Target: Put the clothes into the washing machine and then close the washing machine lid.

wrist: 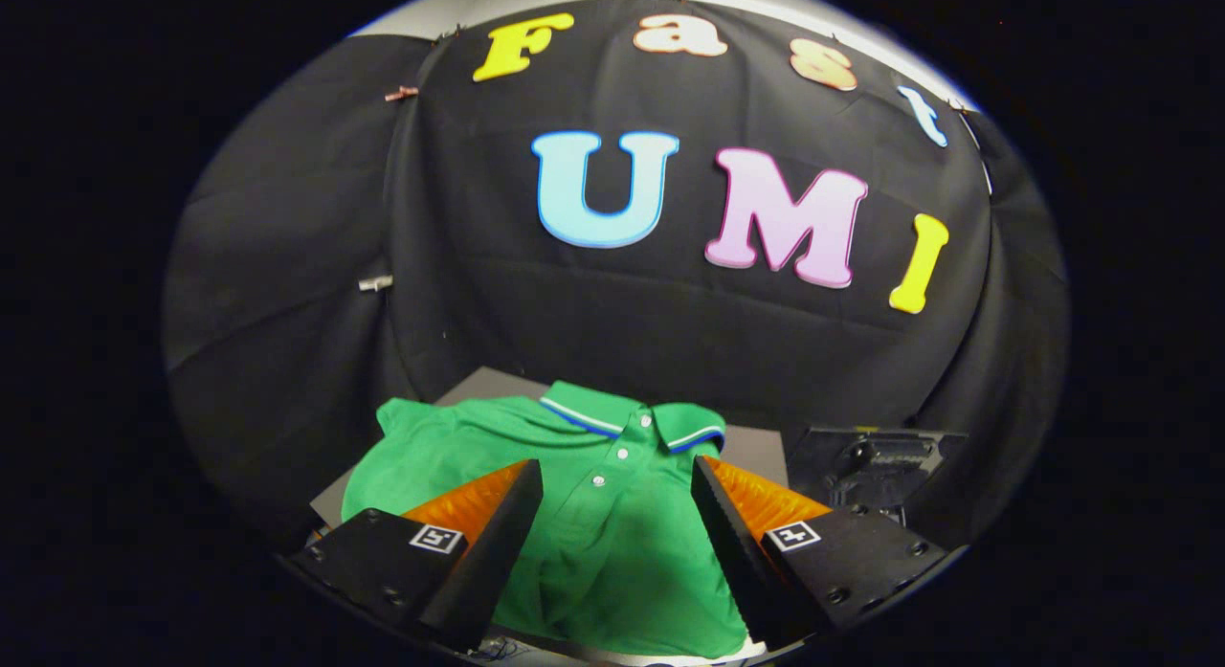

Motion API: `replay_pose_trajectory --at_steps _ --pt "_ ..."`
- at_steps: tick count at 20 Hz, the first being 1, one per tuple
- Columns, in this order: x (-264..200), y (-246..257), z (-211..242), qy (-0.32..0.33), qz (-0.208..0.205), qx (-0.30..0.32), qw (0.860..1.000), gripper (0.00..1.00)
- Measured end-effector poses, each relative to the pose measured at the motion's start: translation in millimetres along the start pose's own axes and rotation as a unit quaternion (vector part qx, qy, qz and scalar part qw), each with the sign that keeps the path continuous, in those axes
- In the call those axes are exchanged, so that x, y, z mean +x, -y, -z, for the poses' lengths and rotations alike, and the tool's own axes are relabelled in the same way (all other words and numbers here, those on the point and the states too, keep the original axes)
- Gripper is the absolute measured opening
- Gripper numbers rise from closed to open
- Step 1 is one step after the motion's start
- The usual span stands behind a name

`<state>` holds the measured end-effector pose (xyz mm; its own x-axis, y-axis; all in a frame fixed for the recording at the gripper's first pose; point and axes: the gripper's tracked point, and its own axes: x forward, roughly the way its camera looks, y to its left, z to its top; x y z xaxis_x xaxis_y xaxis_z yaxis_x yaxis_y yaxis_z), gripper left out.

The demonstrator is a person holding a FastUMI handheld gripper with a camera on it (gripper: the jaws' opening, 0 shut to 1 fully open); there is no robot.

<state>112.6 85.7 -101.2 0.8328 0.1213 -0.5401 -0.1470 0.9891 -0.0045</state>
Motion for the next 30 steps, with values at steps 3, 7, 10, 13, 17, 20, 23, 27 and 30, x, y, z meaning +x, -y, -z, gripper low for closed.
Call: replay_pose_trajectory --at_steps 3,7,10,13,17,20,23,27,30 --pt "33.4 -4.5 21.2 -0.066 0.008 -0.004 0.998 0.99" --pt "48.8 -14.1 62.9 -0.176 -0.005 0.028 0.984 0.99" --pt "58.5 -11.1 61.0 -0.16 0.027 0.061 0.985 0.95" --pt "57.9 -20.6 60.8 -0.159 0.023 0.052 0.986 0.64" --pt "56.5 -20.4 60.1 -0.136 0.007 0.049 0.989 0.15" --pt "51.7 -18.0 53.2 -0.118 -0.01 0.069 0.991 0.05" --pt "48.8 -15.7 48.8 -0.088 -0.028 0.079 0.993 0.05" --pt "30.2 -6.9 21.4 -0.034 -0.042 0.098 0.994 0.05" --pt "10.9 7.3 -3.9 0.012 -0.048 0.091 0.995 0.05"
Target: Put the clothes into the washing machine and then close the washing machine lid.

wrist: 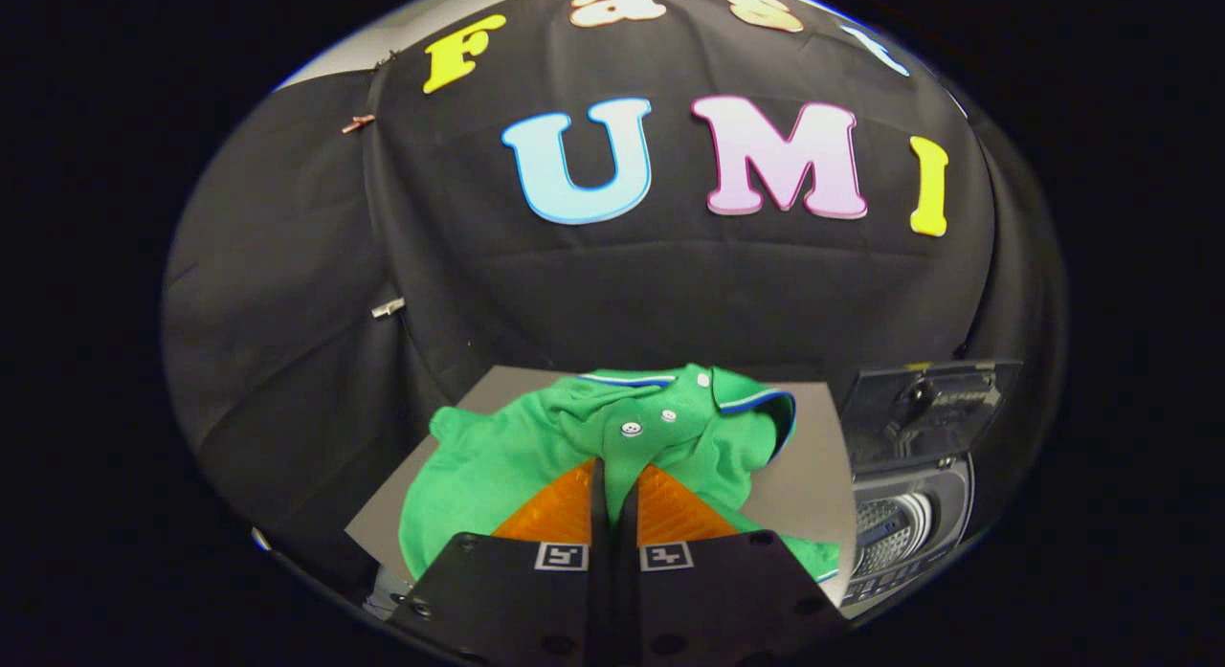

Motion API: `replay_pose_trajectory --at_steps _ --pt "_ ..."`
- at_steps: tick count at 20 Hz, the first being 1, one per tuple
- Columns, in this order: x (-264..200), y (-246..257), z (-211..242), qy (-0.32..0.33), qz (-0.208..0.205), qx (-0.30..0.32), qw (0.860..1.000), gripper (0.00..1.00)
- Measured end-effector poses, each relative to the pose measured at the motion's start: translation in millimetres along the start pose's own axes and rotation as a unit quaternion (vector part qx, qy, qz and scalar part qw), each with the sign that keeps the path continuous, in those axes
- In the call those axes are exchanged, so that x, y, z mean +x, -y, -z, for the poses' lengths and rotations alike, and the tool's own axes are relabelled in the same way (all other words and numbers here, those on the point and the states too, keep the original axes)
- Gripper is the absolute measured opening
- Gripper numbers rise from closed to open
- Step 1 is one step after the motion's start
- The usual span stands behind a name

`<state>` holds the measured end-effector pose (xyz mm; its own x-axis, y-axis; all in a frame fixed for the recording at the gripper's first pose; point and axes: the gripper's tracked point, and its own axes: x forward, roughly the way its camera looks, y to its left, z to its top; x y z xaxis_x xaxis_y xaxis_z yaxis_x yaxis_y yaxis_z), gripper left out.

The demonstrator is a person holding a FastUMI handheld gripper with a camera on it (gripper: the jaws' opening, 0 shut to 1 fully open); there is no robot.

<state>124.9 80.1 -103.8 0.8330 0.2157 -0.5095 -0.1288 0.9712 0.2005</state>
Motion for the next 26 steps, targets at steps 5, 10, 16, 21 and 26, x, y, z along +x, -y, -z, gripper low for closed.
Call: replay_pose_trajectory --at_steps 5,10,16,21,26 --pt "-24.7 22.7 -11.6 0.014 -0.003 0.003 1.0 0.05" --pt "-43.7 65.8 -17.2 0.016 -0.005 0.024 1.0 0.05" --pt "-62.0 143.4 -32.3 0.023 0.0 0.06 0.998 0.05" --pt "-72.5 211.6 -33.6 0.024 0.026 0.045 0.998 0.05" --pt "-84.8 264.0 -37.2 0.027 0.041 0.06 0.997 0.05"
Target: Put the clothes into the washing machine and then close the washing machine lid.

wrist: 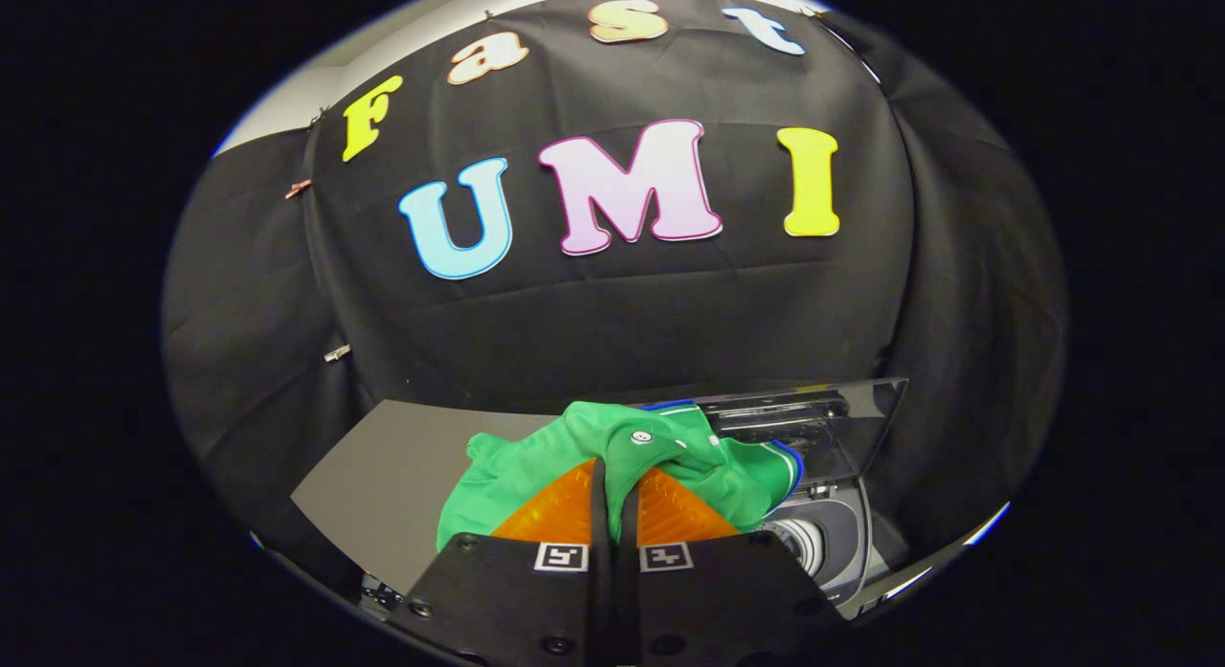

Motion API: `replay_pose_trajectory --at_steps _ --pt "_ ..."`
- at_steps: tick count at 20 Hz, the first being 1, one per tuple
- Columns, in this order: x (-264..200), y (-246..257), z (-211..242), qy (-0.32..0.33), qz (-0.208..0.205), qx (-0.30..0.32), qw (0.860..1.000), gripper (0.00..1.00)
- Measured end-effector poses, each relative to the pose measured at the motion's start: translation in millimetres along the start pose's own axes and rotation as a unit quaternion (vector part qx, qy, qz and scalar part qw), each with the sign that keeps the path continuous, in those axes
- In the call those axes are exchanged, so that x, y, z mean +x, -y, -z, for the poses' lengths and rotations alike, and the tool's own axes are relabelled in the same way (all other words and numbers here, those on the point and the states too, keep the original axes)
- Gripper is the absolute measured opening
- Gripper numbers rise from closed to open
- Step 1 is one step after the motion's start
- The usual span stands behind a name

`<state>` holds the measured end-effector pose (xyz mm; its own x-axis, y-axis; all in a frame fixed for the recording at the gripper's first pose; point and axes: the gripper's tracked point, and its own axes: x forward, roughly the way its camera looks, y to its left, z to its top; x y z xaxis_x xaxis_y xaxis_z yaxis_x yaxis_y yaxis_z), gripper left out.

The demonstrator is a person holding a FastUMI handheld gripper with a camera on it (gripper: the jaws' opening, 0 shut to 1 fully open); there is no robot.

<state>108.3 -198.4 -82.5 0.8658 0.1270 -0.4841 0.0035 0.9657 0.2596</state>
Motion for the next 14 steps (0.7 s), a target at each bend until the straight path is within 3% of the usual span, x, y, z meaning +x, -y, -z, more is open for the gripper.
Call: replay_pose_trajectory --at_steps 7,14 --pt "2.7 65.5 -18.0 0.006 0.011 0.003 1.0 0.05" --pt "48.9 133.8 30.0 -0.056 -0.004 0.01 0.998 0.05"
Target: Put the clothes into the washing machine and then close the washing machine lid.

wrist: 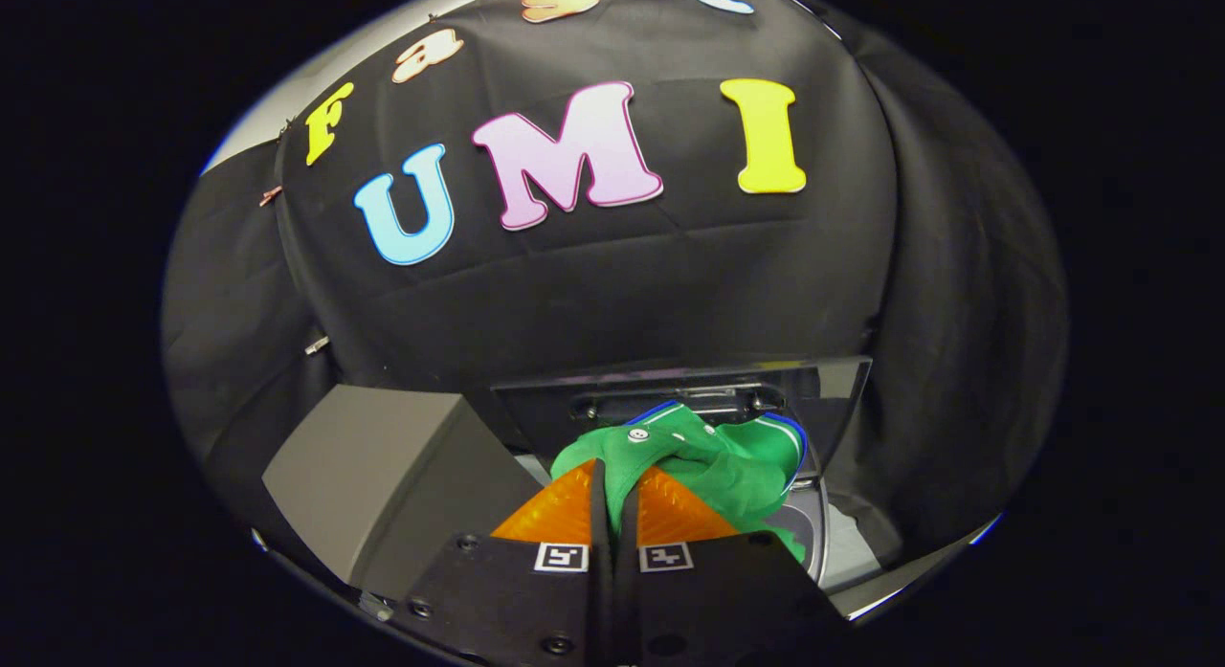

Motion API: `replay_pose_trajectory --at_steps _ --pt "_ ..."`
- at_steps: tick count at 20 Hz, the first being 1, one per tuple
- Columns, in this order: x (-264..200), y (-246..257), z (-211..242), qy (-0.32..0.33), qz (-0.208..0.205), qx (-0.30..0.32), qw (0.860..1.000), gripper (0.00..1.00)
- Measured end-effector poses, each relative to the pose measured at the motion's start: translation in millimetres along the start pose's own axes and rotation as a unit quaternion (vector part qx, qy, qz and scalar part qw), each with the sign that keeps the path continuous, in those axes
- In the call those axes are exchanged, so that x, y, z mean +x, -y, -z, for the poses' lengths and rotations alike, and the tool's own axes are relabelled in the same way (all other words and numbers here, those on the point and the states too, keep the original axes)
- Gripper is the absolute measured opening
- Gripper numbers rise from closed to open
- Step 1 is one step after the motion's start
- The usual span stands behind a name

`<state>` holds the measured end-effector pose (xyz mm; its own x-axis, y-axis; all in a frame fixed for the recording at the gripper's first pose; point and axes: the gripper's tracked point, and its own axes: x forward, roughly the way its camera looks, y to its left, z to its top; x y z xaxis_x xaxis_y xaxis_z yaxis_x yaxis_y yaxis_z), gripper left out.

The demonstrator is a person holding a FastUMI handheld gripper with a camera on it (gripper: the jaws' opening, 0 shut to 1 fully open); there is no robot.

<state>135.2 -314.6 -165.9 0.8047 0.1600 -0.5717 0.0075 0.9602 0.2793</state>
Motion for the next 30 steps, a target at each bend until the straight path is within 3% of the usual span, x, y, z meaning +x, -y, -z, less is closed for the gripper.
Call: replay_pose_trajectory --at_steps 4,12,22,30 --pt "23.2 35.6 41.9 -0.054 -0.005 0.008 0.999 0.05" --pt "54.3 46.3 121.5 -0.114 -0.018 -0.02 0.993 0.05" --pt "97.2 57.5 200.3 -0.179 0.016 -0.024 0.983 0.05" --pt "118.3 57.7 234.6 -0.206 0.029 -0.04 0.977 0.05"
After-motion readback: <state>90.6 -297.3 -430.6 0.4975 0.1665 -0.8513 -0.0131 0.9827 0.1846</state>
